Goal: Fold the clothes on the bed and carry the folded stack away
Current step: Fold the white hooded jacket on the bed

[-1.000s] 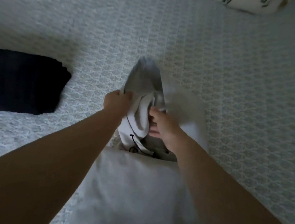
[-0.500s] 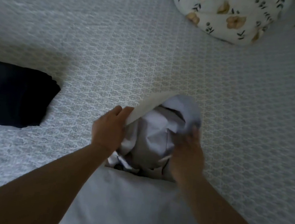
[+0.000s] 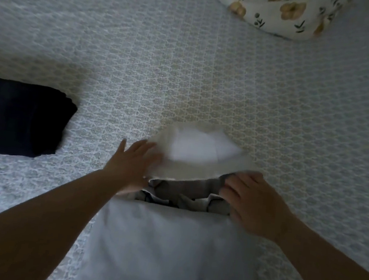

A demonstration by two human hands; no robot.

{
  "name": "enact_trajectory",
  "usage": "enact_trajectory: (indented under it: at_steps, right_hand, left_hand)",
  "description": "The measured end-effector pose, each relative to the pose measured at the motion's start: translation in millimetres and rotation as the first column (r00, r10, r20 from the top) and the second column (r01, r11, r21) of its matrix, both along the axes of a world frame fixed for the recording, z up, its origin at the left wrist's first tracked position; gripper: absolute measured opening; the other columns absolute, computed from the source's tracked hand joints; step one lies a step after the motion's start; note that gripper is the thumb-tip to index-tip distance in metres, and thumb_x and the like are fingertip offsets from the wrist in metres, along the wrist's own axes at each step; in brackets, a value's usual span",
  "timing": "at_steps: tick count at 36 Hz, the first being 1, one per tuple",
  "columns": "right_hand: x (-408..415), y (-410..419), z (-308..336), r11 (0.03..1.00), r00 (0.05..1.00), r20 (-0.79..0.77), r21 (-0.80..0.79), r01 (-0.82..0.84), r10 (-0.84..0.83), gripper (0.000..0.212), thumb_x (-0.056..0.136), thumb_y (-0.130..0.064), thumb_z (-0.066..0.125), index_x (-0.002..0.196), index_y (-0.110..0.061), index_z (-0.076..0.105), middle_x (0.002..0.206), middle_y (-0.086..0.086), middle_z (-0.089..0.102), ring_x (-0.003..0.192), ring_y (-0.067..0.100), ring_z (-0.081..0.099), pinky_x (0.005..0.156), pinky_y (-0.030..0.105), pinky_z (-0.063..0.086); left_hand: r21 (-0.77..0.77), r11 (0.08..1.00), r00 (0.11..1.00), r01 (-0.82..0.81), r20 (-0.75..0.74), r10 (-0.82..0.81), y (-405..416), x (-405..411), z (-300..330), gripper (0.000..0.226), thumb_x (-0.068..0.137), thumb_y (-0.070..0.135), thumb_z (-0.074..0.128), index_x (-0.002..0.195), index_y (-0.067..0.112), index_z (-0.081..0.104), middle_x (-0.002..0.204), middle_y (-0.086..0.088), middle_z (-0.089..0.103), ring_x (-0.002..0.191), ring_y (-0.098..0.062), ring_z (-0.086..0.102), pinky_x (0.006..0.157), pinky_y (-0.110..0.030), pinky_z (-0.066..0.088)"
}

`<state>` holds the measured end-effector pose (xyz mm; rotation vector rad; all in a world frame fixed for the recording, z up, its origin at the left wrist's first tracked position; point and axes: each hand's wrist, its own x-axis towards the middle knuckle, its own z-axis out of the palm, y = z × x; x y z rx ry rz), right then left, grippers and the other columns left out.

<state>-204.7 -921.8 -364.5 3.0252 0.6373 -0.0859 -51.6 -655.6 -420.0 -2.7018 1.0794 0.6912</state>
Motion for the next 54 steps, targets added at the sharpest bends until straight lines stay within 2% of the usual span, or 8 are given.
enact_trajectory:
  at_steps: [5, 10, 16, 27, 33, 37, 45, 54]
  right_hand:
    - [25, 17, -6, 0.963, 0.964, 0.015, -0.029, 0.267, -0.267, 0.039, 0.072, -0.009, 0.058, 0.11, -0.017, 0.066, 0.107, 0.01, 0.064, 0.091, 0.032, 0.061, 0.08, 0.043, 0.048]
    - [17, -1, -22, 0.942, 0.94, -0.062, -0.007, 0.335, -0.335, 0.02, 0.059, -0.01, 0.083, 0.072, -0.009, 0.068, 0.07, 0.012, 0.06, 0.06, 0.031, 0.059, 0.05, 0.033, 0.048]
    - [-15, 7, -62, 0.975, 0.87, -0.451, -0.005, 0.221, -0.199, 0.035, 0.087, -0.017, 0.054, 0.121, -0.019, 0.061, 0.125, 0.008, 0.051, 0.122, 0.028, 0.045, 0.098, 0.034, 0.039]
    - [-16, 8, -102, 0.838, 0.713, -0.519, -0.013, 0.545, -0.472, 0.056, 0.097, -0.052, 0.029, 0.149, -0.037, 0.015, 0.157, -0.013, 0.001, 0.146, 0.019, -0.003, 0.115, 0.048, 0.007]
    - [-16, 3, -97, 0.837, 0.793, -0.398, 0.103, 0.538, -0.461, 0.044, 0.092, -0.052, 0.04, 0.132, -0.037, 0.052, 0.145, -0.009, 0.039, 0.134, 0.018, 0.031, 0.111, 0.04, 0.02]
    - [-12, 7, -90, 0.855, 0.815, -0.409, 0.141, 0.5, -0.41, 0.062, 0.084, -0.06, 0.018, 0.125, -0.038, 0.058, 0.138, -0.006, 0.047, 0.127, 0.021, 0.04, 0.111, 0.041, 0.019]
    - [-13, 16, -77, 0.935, 0.914, -0.292, 0.129, 0.33, -0.282, 0.031, 0.08, -0.03, 0.061, 0.109, -0.019, 0.068, 0.113, 0.008, 0.059, 0.109, 0.033, 0.053, 0.096, 0.044, 0.039]
    - [17, 45, -73, 0.414, 0.452, -0.868, 0.342, 0.843, -0.204, 0.064, 0.093, -0.033, 0.053, 0.149, -0.028, 0.023, 0.152, -0.007, 0.027, 0.137, 0.016, 0.03, 0.105, 0.028, 0.031]
  left_hand:
    - [-0.19, 0.97, 0.987, 0.153, 0.07, -0.142, -36, -13, 5, 0.051, 0.095, 0.031, 0.048, 0.142, 0.045, 0.033, 0.154, 0.019, 0.024, 0.145, -0.004, 0.011, 0.116, -0.038, 0.006]
    - [-0.449, 0.879, 0.987, 0.158, 0.034, -0.16, -25, -26, -3, 0.045, 0.087, 0.009, 0.059, 0.127, 0.029, 0.06, 0.147, 0.008, 0.042, 0.143, -0.018, 0.026, 0.115, -0.039, 0.014]
    - [-0.014, 0.986, 0.954, 0.168, -0.251, -0.166, -9, -46, -30, 0.046, 0.098, 0.043, 0.035, 0.143, 0.049, 0.028, 0.158, 0.015, -0.011, 0.146, -0.016, -0.013, 0.116, -0.041, -0.006]
    - [0.02, 0.998, 0.973, -0.063, -0.22, 0.066, -28, -52, -65, 0.051, 0.097, 0.055, 0.009, 0.146, 0.049, -0.005, 0.154, 0.015, -0.026, 0.141, -0.016, -0.027, 0.114, -0.049, -0.012]
    - [-0.393, 0.91, 0.971, -0.133, 0.135, 0.2, -51, -45, -35, 0.045, 0.094, 0.047, 0.031, 0.107, 0.026, 0.068, 0.124, -0.003, 0.058, 0.115, -0.03, 0.049, 0.098, -0.044, 0.031]
    - [-0.694, 0.719, 0.878, 0.034, 0.365, 0.311, -95, -14, -10, 0.036, 0.082, 0.035, 0.057, 0.107, 0.01, 0.064, 0.113, -0.017, 0.058, 0.1, -0.036, 0.056, 0.087, -0.046, 0.044]
    - [-0.013, 0.947, 0.938, -0.321, -0.14, 0.316, -129, 37, -12, 0.067, 0.084, 0.054, 0.06, 0.139, 0.022, 0.038, 0.124, -0.009, 0.056, 0.112, -0.031, 0.054, 0.088, -0.041, 0.044]
    - [-0.4, 0.893, 0.959, -0.205, 0.101, 0.265, -122, 5, 27, 0.02, 0.087, 0.04, 0.06, 0.096, 0.022, 0.064, 0.094, -0.001, 0.067, 0.09, -0.027, 0.062, 0.066, -0.031, 0.035]
